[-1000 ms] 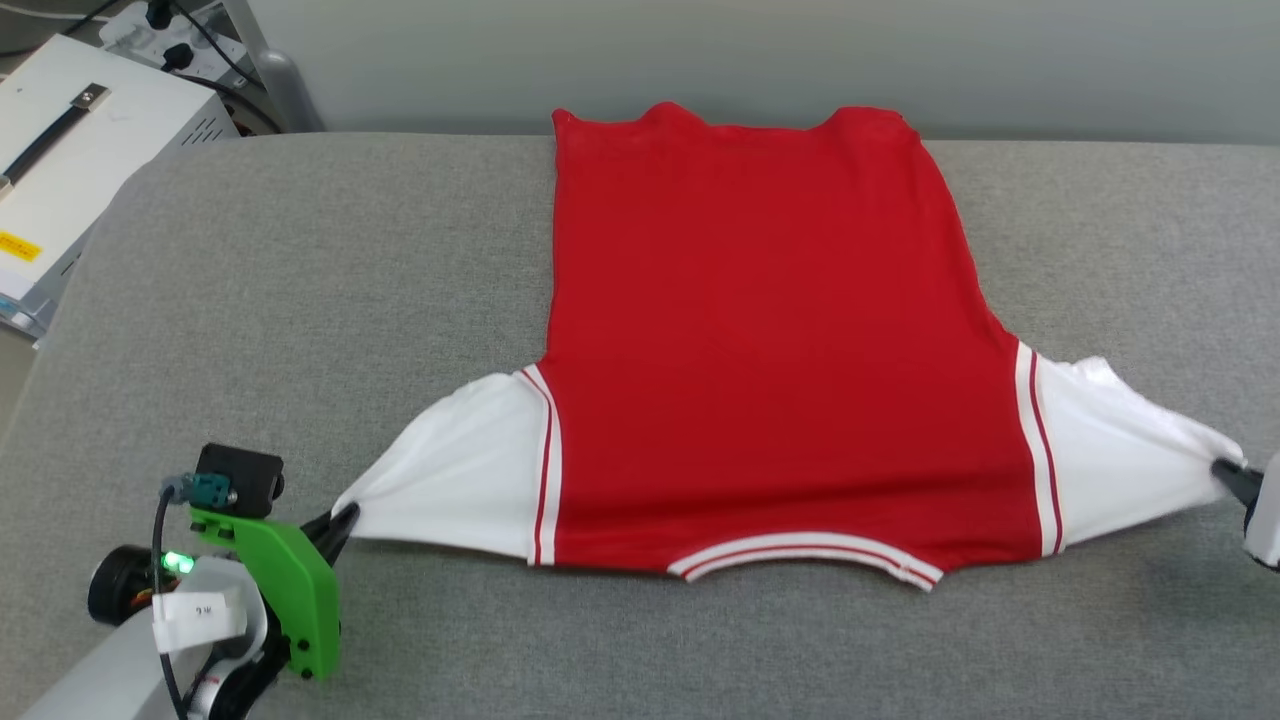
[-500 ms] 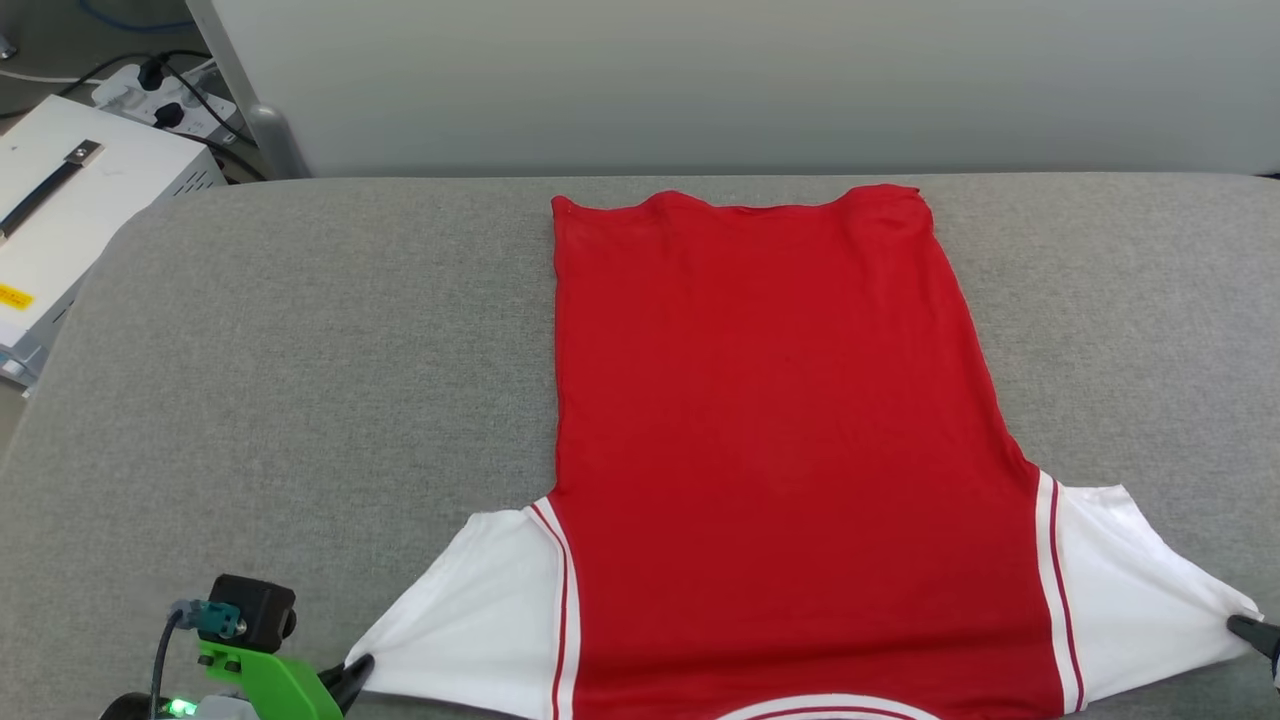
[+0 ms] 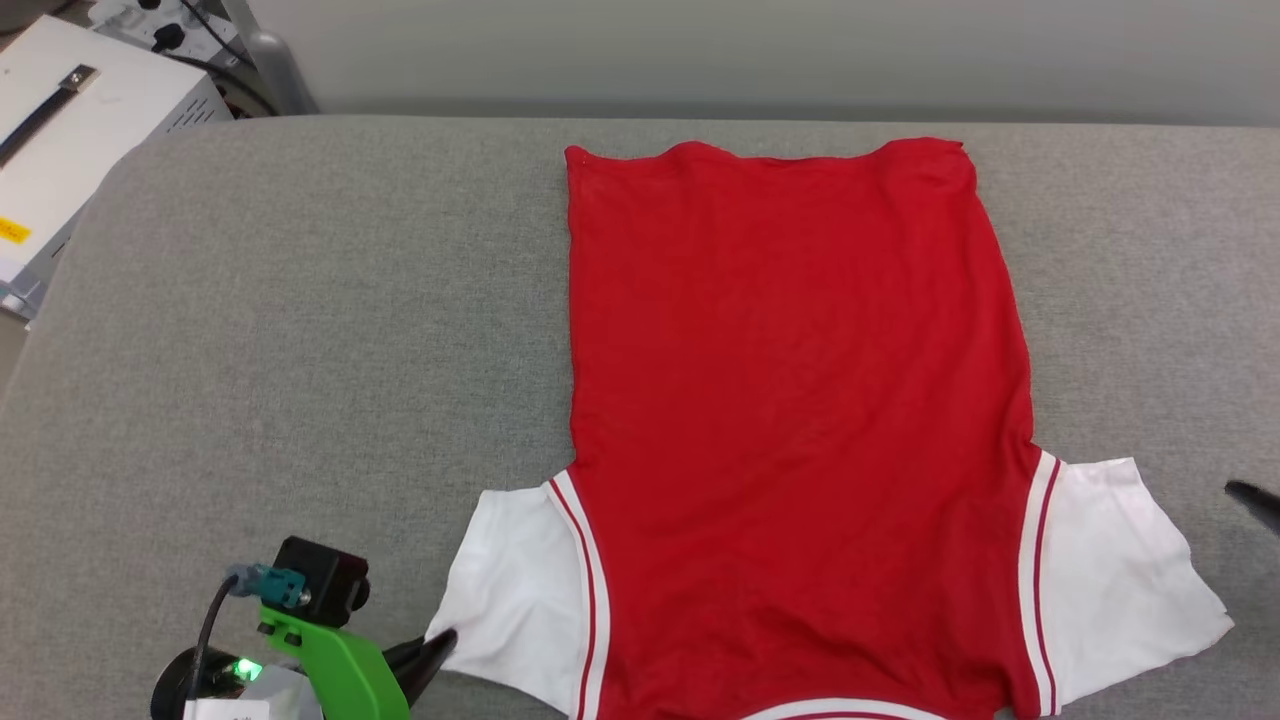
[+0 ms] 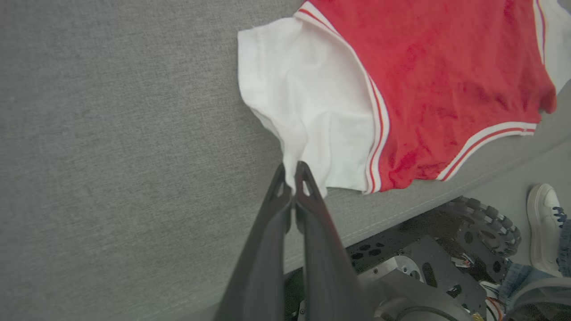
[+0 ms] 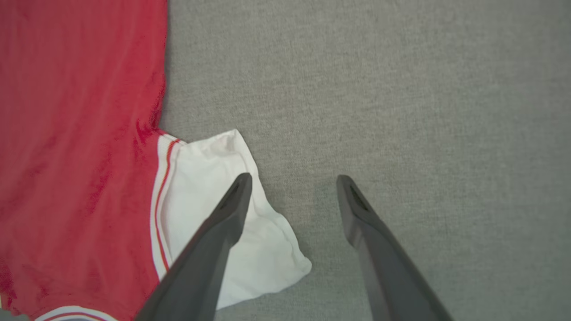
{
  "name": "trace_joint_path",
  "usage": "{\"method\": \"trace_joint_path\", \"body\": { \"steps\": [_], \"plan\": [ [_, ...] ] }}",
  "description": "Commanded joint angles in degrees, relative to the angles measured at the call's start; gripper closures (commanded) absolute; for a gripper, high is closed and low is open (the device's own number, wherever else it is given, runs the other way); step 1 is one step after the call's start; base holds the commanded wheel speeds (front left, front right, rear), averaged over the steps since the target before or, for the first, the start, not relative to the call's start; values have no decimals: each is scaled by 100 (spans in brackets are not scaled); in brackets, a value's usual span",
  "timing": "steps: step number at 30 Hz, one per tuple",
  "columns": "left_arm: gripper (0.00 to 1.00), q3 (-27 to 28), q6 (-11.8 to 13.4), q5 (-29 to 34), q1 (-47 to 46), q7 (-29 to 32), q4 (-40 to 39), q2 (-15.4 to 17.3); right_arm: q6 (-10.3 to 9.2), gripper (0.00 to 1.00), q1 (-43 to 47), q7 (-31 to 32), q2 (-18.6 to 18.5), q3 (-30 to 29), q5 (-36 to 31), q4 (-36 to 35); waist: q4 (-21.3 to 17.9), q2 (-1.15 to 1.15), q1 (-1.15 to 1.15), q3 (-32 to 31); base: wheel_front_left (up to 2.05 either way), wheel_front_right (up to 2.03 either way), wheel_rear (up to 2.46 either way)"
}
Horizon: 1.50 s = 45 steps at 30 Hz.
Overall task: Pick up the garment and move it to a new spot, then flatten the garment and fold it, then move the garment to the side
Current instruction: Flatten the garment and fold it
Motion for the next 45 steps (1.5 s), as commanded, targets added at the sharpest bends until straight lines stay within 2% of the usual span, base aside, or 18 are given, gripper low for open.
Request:
{"method": "trace_joint_path", "body": {
  "steps": [1,7,12,17,26,34,40,41,42,45],
  "plan": [
    [100,6,83,53,-154,100,-253,92,-4,0,-266,101,27,-67,-20,-287,238,69,1,382,0,0,0],
    [100,-59,323,307,-387,536,-1284,308,-4,0,-1269,809,156,-71,-256,-1141,625,69,1,1126,0,0,0],
    [100,-84,440,608,-654,763,-1811,383,-4,0,-2418,1390,253,52,-679,-1165,999,69,1,1759,0,0,0],
    [100,-143,397,833,-913,838,-2047,260,-4,0,-3603,1760,274,24,-1218,-592,1415,69,1,2251,0,0,0],
    [100,-260,318,887,-1018,778,-2065,-37,-4,0,-4867,1773,31,-73,-2160,698,1990,69,1,2634,0,0,0],
    [100,-326,207,947,-1052,630,-1877,-196,-4,0,-5174,1637,-247,-56,-2703,1436,2204,69,1,2818,0,0,0],
    [100,-316,164,962,-1092,561,-1755,-241,-4,0,-5022,1588,-252,81,-2687,1726,2242,69,1,2870,0,0,0],
    [100,-313,160,962,-1099,556,-1740,-246,-4,23,-4993,1624,-254,117,-2661,1758,2241,69,1,2871,0,0,0],
    [100,-310,157,961,-1108,551,-1725,-252,-4,100,-4958,1659,-272,179,-2632,1776,2239,69,1,2872,0,0,0],
    [100,-295,151,953,-1133,538,-1694,-269,-4,100,-4874,1696,-386,337,-2584,1783,2227,69,1,2857,0,0,0]
  ]
}}
